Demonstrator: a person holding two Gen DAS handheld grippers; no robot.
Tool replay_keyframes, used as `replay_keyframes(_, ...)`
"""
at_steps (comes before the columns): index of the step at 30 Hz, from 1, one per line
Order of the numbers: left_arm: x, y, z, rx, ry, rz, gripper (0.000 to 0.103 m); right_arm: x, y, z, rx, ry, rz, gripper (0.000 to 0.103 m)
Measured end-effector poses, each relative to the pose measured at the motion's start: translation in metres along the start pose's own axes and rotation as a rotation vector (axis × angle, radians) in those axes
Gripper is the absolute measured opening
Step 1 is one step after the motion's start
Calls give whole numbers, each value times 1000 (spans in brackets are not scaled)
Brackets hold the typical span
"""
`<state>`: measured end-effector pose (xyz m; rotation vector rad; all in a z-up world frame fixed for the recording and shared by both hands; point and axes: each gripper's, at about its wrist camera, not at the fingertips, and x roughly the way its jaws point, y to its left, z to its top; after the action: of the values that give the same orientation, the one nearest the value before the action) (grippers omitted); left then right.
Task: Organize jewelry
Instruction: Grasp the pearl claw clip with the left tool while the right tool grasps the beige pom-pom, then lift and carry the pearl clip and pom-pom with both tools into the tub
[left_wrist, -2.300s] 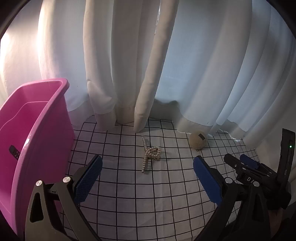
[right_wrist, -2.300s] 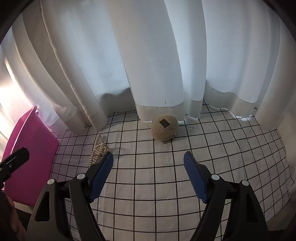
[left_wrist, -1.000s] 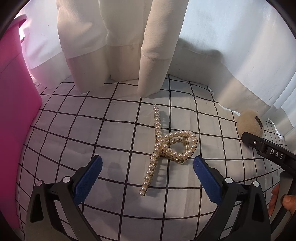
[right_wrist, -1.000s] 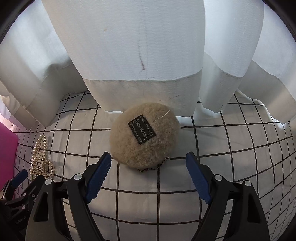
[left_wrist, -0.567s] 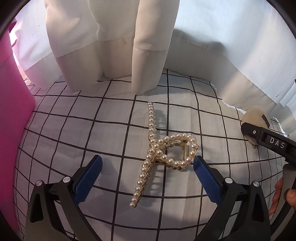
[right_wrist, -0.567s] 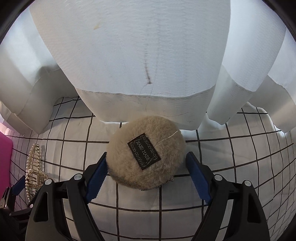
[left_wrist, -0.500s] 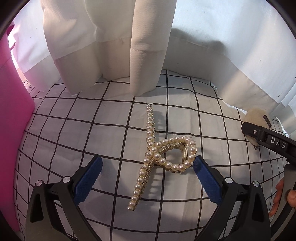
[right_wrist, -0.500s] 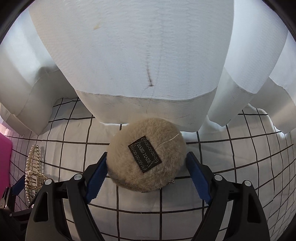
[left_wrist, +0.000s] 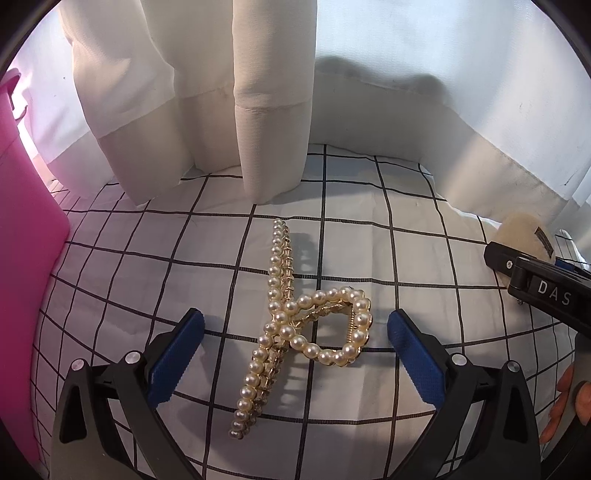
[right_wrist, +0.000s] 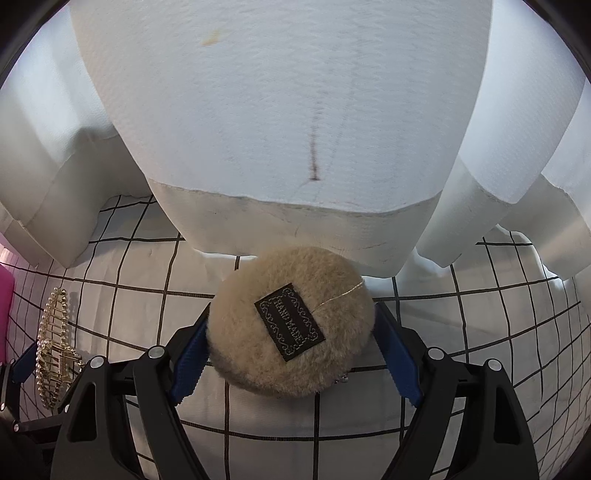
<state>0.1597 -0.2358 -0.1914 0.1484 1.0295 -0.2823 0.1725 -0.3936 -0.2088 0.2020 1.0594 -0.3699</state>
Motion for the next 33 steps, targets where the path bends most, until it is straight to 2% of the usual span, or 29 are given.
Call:
replay_keyframes(3,-2,1,-2,5,3,-10,96,-9,-7,-15,-11,-16,-4,78)
replay_keyframes(6,-7,5,-6,8,-5,-22,90,-10,-8,-20,-12,-30,-1,75)
replay_keyframes(8,-13,8,-8,5,-15,-29,79,-16,-11,-23,-11,-43,-2,66)
replay_keyframes(9,-14,10,-10,6,-20,-38,75,-18,-11,-24,-7,-43,1,65)
replay_keyframes(11,-19,6,-11,21,-22,-60,58,-21,-12,-26,5,-47,10,64)
replay_keyframes(14,-24,2,-14,38,-18,-79,45,-25,-13,-32,7,-53,18,60)
replay_keyframes(21,-35,19,-24,-23,-15,-143,39,-41,-16,-50,16,-74,36,57)
replay_keyframes(33,-73,41,-35,-28,-43,-152,39,-90,-20,-79,19,-126,68,57)
